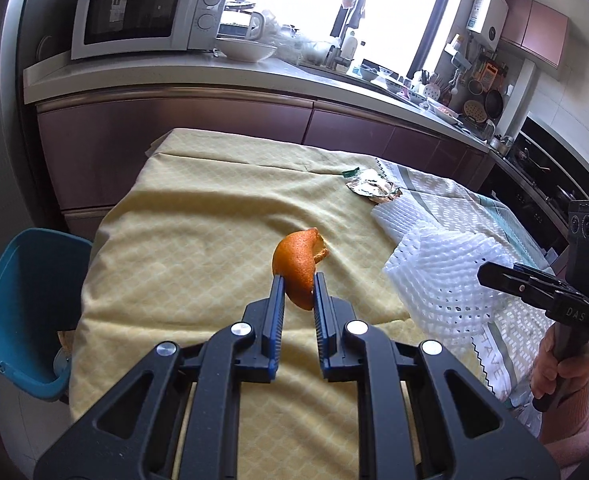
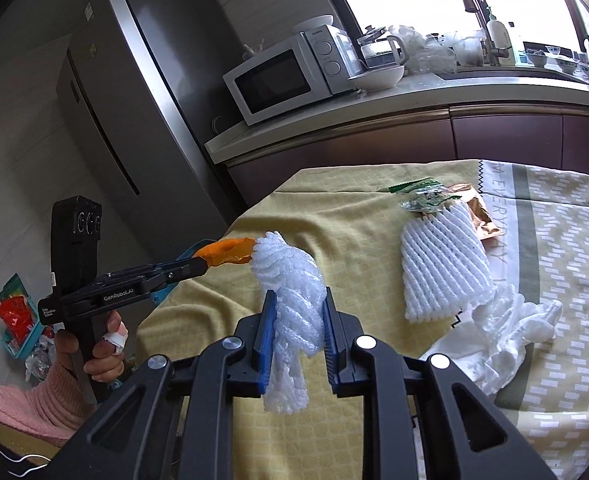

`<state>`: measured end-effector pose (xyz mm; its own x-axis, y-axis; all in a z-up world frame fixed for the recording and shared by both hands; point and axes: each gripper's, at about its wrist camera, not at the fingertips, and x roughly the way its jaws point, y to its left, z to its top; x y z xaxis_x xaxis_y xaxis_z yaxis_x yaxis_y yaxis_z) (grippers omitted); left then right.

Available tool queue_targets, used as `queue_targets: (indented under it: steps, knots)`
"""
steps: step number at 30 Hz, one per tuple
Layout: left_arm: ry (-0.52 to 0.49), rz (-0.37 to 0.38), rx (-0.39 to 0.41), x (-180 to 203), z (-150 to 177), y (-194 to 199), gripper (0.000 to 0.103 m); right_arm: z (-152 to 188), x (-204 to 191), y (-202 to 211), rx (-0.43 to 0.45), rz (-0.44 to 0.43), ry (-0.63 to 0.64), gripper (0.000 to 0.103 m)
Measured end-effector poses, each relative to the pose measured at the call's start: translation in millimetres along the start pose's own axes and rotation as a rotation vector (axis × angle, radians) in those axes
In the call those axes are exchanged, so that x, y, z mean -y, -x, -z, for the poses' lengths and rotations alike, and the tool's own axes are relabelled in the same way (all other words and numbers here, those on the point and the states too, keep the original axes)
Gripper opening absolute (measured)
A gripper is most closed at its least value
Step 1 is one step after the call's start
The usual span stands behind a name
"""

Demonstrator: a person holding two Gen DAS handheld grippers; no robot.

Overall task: Collect trash
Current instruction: 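Carry the peel and foam net to the teal bin and open both tools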

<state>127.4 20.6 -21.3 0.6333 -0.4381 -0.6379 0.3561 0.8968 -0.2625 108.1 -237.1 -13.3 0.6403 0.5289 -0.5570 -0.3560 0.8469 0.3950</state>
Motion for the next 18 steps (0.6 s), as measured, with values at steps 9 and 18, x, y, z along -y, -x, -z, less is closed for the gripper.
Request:
queue_targets:
  steps: [9,18]
  knots:
    - [0.043,-0.042,0.053,-29,9,38,0.015,-9,-26,-22,-0.019,-0.056,0.044,0.020]
    - [0.094,-0.092,0.098,-59,16,71,0.015,-23,-62,-51,-0.054,-0.114,0.110,0.020]
